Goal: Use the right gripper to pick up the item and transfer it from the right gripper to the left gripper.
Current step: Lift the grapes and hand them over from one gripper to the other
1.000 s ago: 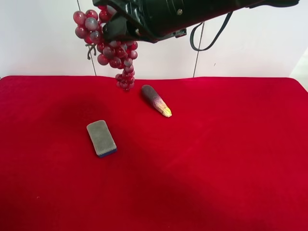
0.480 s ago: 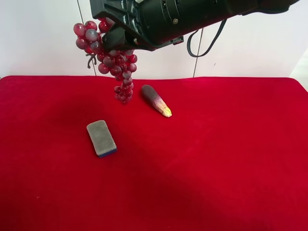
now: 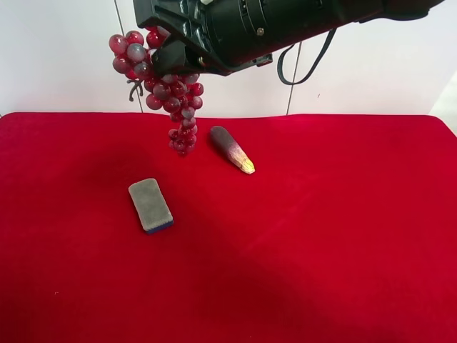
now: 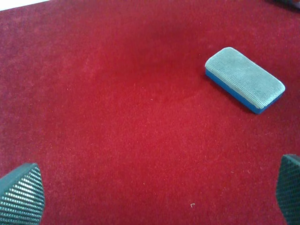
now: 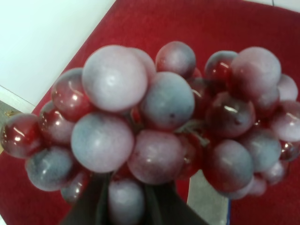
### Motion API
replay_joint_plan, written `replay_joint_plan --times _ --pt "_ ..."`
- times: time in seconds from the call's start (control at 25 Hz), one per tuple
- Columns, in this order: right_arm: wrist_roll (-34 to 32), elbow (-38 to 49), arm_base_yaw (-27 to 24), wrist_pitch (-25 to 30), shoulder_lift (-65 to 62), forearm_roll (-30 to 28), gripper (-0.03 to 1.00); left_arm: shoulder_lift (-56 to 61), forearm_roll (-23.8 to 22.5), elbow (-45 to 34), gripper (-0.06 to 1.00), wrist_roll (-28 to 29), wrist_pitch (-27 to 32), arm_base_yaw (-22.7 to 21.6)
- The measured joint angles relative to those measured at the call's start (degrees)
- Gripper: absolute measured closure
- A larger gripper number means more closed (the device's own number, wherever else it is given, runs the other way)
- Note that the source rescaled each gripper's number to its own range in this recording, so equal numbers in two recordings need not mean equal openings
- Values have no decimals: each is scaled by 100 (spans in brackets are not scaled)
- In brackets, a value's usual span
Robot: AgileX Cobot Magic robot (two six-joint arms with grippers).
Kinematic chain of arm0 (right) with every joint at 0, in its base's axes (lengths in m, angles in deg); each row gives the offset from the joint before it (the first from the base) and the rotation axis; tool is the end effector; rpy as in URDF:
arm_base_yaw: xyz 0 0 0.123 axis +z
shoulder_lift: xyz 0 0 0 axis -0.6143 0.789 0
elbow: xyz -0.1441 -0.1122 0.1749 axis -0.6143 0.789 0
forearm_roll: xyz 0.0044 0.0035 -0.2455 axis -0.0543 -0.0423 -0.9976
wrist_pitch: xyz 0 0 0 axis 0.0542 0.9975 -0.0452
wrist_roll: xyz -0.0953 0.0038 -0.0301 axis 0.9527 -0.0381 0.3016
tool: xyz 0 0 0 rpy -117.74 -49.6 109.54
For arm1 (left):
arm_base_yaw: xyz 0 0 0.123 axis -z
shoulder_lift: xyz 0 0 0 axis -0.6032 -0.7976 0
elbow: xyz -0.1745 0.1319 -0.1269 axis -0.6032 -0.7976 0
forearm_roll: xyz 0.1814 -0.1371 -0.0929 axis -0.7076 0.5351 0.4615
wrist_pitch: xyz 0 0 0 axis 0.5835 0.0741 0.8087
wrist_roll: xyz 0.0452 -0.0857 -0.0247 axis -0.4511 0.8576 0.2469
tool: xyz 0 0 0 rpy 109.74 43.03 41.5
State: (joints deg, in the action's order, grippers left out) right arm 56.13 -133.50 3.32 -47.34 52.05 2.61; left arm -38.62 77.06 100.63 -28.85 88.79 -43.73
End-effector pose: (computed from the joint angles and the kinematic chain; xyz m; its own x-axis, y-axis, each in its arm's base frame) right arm 0.2489 0.2527 0.2970 -0.6135 -0.1058 -0.7826 -0.6385 0.6496 0.4127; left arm 0.0282 -0.0141 0.2729 -0.4314 0.1582 -0.8882 0.1335 0.9849 0.1106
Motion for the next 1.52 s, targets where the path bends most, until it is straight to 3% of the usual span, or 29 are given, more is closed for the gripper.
replay_joint_plan --times 0.4,0.56,0.72,1.08,1.28,1.52 --pt "-12 0 0 0 0 0 91 0 0 0 -6 0 0 0" --pt "-623 0 0 -38 0 488 91 0 0 0 -6 0 0 0" --pt "-1149 0 9 -483 29 1017 91 0 0 0 -6 0 0 0" --pt "-1202 0 15 -1201 33 1096 91 0 0 0 -6 0 0 0" --pt "-1184 0 15 -950 33 1110 91 0 0 0 -6 0 0 0" --pt "-1178 0 15 -210 33 1104 91 0 0 0 -6 0 0 0"
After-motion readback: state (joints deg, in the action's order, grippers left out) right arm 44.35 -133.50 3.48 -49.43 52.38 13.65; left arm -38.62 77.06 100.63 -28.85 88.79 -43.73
